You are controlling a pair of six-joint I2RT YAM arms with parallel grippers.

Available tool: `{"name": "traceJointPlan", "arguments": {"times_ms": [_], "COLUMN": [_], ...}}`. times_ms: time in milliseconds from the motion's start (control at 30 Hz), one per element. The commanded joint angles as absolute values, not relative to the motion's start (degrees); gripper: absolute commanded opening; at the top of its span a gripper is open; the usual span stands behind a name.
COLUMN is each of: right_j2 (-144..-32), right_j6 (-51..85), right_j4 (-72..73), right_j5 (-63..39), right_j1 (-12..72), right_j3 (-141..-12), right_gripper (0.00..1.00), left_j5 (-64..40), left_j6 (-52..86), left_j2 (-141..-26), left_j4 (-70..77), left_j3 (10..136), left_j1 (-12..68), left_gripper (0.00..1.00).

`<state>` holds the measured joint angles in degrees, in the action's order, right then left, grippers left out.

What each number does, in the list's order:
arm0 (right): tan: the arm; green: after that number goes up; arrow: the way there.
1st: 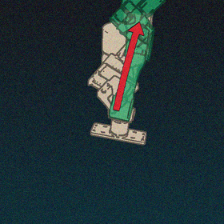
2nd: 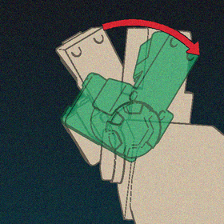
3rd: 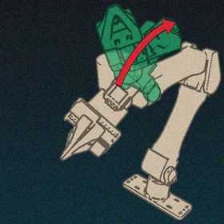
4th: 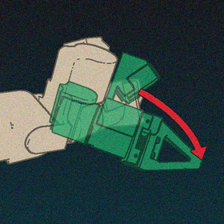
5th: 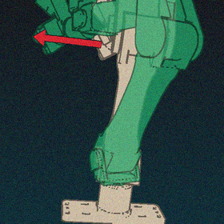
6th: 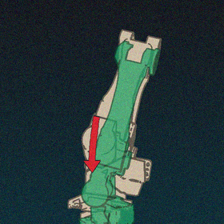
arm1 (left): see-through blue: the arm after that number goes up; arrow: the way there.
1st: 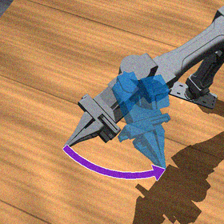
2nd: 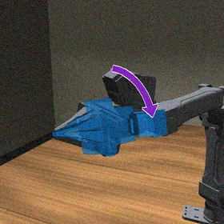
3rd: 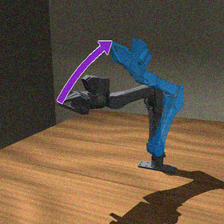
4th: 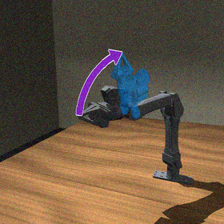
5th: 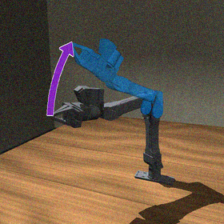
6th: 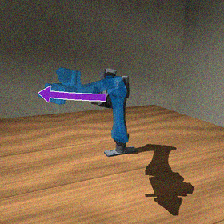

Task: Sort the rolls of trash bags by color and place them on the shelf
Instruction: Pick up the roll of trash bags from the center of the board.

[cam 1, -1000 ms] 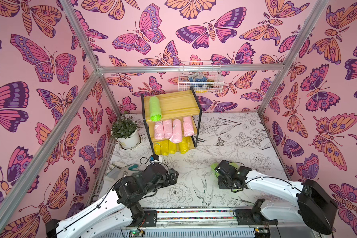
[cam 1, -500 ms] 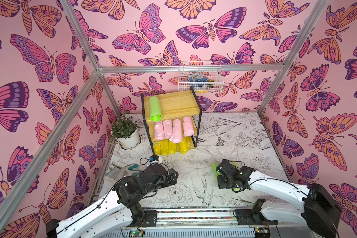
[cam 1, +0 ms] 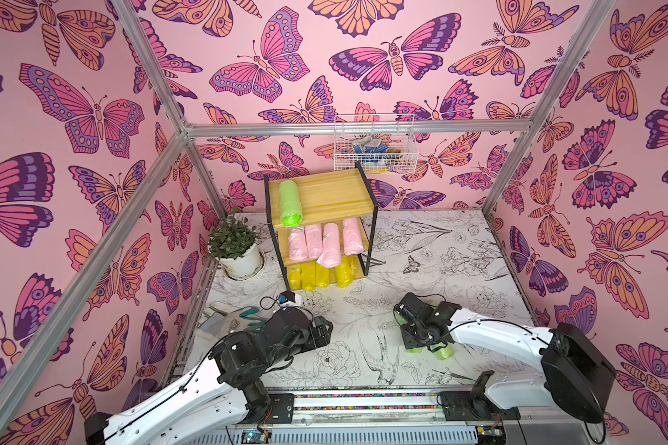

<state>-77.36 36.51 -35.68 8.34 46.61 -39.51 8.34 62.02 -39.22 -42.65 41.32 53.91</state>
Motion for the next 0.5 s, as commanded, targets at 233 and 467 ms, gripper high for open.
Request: {"name": "traceJointPlan", "arguments": {"times_ms": [233,467], "right_j2": [-73.0,-63.6], "right_j6": [39.1,39.7], "right_j4": [-36.2,-39.1], "right_j5": [8.3,6.0], "right_j1": [46.8,46.8], "right_j3": [-37.5,-40.3], "right_gripper": [0.30,0.19], "left_j5": [8.4,6.9], "left_j6": [62.2,61.4], "left_j2": [-38.8,-38.6], "left_j4": [-42.3,-39.9], "left_j3": [40.3,41.6], "left_j1": [53.5,53.5], "left_gripper": [0.97,1.00]}}
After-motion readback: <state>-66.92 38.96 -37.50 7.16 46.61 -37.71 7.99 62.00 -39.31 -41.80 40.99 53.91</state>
